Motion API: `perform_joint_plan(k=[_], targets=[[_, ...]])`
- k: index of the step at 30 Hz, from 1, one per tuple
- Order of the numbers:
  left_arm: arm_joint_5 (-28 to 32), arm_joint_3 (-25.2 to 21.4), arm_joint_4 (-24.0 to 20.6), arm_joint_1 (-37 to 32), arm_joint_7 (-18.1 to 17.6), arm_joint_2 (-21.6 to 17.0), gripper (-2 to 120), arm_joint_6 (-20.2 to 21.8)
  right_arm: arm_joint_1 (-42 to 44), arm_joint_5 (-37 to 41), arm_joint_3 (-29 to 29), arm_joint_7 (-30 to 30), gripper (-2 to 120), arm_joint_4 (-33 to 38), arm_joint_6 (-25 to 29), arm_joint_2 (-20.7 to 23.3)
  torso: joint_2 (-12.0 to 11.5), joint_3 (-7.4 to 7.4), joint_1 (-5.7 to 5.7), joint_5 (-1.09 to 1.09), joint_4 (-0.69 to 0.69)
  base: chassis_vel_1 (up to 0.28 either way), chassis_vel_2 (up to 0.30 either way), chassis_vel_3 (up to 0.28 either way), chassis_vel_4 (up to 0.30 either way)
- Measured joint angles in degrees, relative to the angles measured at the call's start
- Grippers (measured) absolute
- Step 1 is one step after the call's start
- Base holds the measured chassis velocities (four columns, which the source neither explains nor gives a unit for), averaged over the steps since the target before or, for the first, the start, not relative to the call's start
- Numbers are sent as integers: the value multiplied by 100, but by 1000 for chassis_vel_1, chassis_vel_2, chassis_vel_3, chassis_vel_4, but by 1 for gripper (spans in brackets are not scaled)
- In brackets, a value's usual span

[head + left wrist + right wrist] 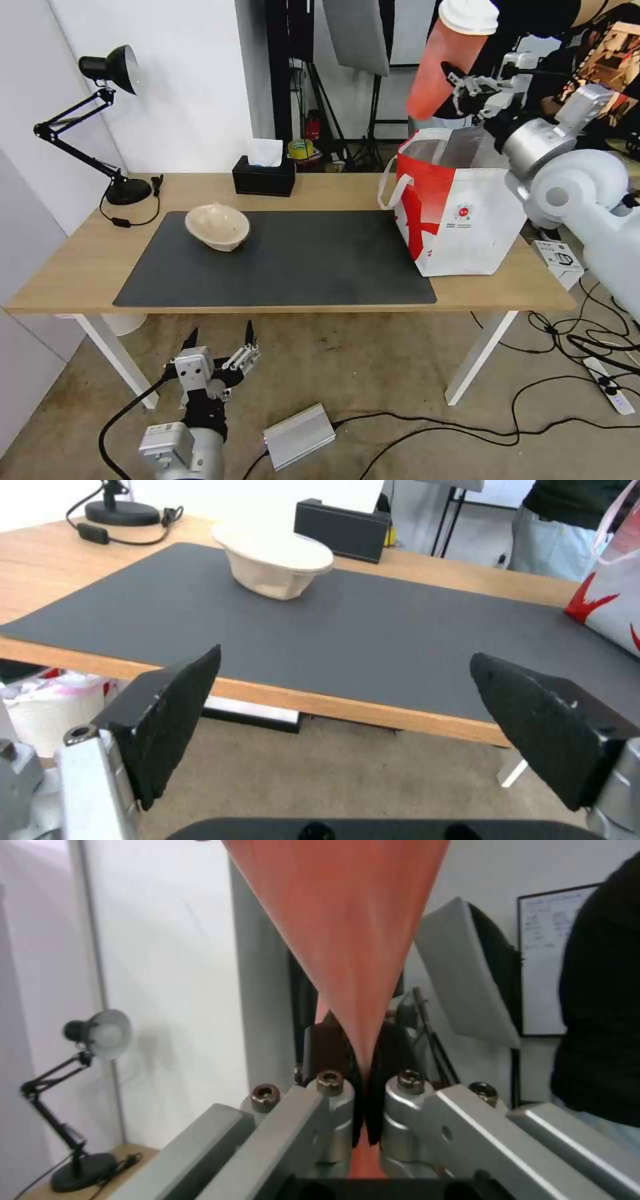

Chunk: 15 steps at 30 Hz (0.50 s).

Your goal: Pick up the trash from the table and place it into the takeout bag.

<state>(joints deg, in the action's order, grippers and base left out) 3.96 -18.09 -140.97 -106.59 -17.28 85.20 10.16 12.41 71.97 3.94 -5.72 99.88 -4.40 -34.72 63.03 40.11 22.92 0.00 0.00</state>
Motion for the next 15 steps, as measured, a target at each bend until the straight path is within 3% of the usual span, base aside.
perform_joint_plan(k=[15], targets=[[23,-59,-50,-11,-2,-62,100,-9,204,-19,-240,105,0,-529,79,114,0,0,0,0,0,0,0,0,0]])
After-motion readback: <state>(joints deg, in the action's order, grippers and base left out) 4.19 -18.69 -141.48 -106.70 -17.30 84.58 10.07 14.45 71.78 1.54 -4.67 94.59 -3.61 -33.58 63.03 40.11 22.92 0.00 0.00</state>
